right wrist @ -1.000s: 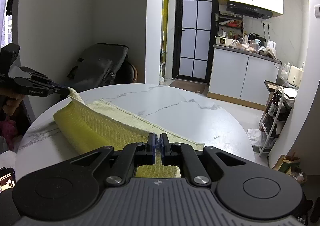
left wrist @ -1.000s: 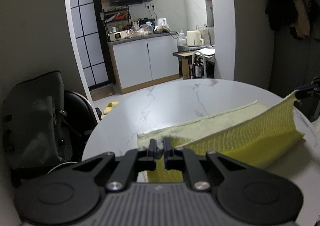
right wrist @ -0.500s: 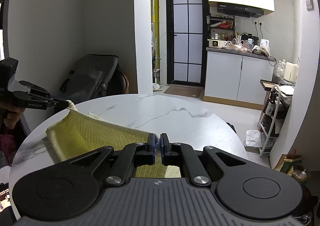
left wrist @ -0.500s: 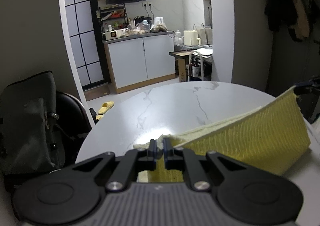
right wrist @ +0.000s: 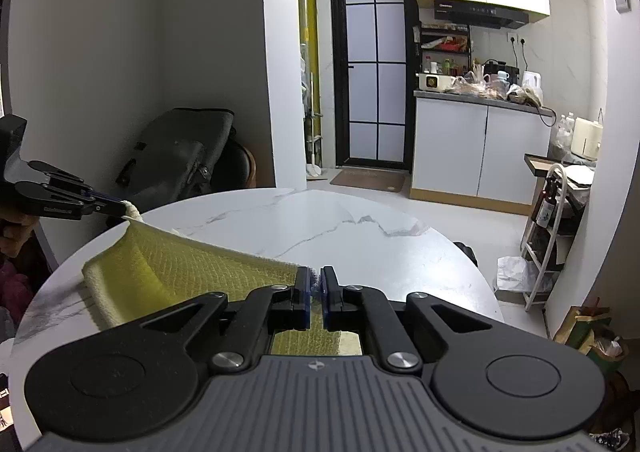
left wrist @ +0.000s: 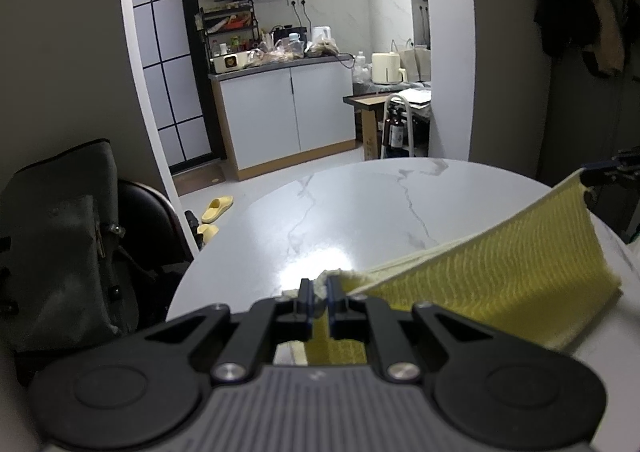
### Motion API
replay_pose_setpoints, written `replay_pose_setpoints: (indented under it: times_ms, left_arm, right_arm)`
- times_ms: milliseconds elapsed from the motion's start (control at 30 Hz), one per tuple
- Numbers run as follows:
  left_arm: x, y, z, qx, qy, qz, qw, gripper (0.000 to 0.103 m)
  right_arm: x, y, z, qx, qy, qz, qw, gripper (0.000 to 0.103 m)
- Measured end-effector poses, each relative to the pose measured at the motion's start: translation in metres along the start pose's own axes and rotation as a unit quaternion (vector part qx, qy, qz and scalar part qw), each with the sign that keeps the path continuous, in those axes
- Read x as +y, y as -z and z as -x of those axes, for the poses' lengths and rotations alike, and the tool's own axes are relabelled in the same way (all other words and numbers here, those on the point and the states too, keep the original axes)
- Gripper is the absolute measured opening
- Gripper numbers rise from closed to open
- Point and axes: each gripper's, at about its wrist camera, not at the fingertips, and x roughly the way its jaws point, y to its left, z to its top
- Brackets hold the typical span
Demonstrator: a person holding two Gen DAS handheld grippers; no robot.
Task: Fold towel
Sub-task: 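Lift the gripped towel edge with both grippers and fold it over the towel, then lay the folded edge down on the towel and open both grippers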
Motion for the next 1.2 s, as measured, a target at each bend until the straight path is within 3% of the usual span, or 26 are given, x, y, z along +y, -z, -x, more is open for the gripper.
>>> replay_pose_setpoints:
  times_ms: [300, 600, 967, 1033, 1200]
  left_arm:
    - [0.000, -0.004, -0.018, 0.010, 0.005, 0.004, 0.9999, 0.007]
    - [0.000, -0.002, -0.042, 0.036, -0.005, 0.005, 0.9993, 0.008]
    - [0.006, -0.007, -0.055, 0.037, -0.045, 0.016, 0.9982, 0.026]
    - [0.008, -0.008, -0.055, 0.036, -0.050, 0.023, 0.9979, 0.033]
    - [0.004, -0.003, -0.056, 0.052, -0.035, 0.015, 0.9979, 0.033]
  right_arm:
    - [-0.009, -0.003, -0.008, 0.003, 0.011, -0.004, 1.000, 0.006]
    - [-0.016, 0.012, -0.037, 0.036, 0.007, -0.005, 0.999, 0.006]
    - [-0.031, 0.019, -0.055, 0.049, 0.009, -0.014, 0.999, 0.006]
    - [-0.033, 0.020, -0.059, 0.053, 0.009, -0.014, 0.998, 0.006]
    - [-0.036, 0.020, -0.062, 0.053, 0.010, -0.015, 0.998, 0.006]
